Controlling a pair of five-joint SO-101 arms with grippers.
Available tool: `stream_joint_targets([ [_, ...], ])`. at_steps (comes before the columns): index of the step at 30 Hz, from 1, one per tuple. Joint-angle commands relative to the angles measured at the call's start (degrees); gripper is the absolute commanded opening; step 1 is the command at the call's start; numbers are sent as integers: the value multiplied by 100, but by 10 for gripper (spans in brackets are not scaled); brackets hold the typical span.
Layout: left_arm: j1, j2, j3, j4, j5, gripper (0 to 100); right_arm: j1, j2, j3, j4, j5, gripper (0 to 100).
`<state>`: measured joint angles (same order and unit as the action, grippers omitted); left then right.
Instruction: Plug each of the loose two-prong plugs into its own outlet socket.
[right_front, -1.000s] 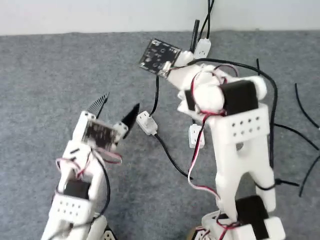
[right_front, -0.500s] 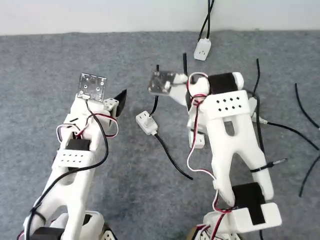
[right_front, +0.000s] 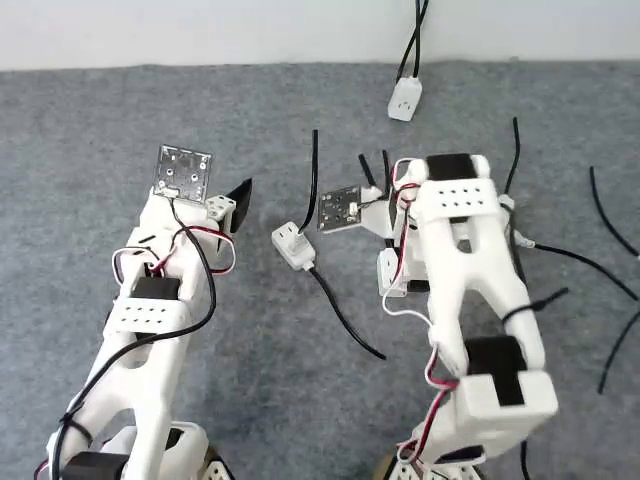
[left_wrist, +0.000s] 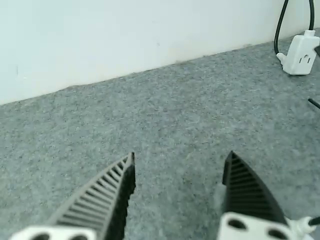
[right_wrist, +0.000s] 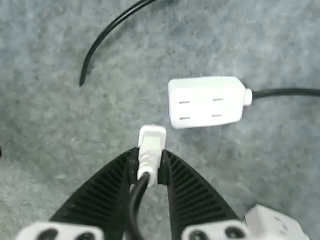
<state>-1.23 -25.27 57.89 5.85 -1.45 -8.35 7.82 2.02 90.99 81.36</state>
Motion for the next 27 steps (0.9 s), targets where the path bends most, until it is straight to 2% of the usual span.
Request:
stream_joint_targets([
  [1, 9, -18, -312, -149, 53, 269, 40, 268, -343, -303, 70, 8],
  [8, 18, -18, -312, -149, 44, 269, -75, 303, -360, -875, -316, 8],
  [21, 35, -9, -286, -308, -79, 269, -479, 119, -369, -831, -642, 8],
  [27, 35, -9, -286, -299, -79, 269, -426, 145, -343, -813, -686, 8],
])
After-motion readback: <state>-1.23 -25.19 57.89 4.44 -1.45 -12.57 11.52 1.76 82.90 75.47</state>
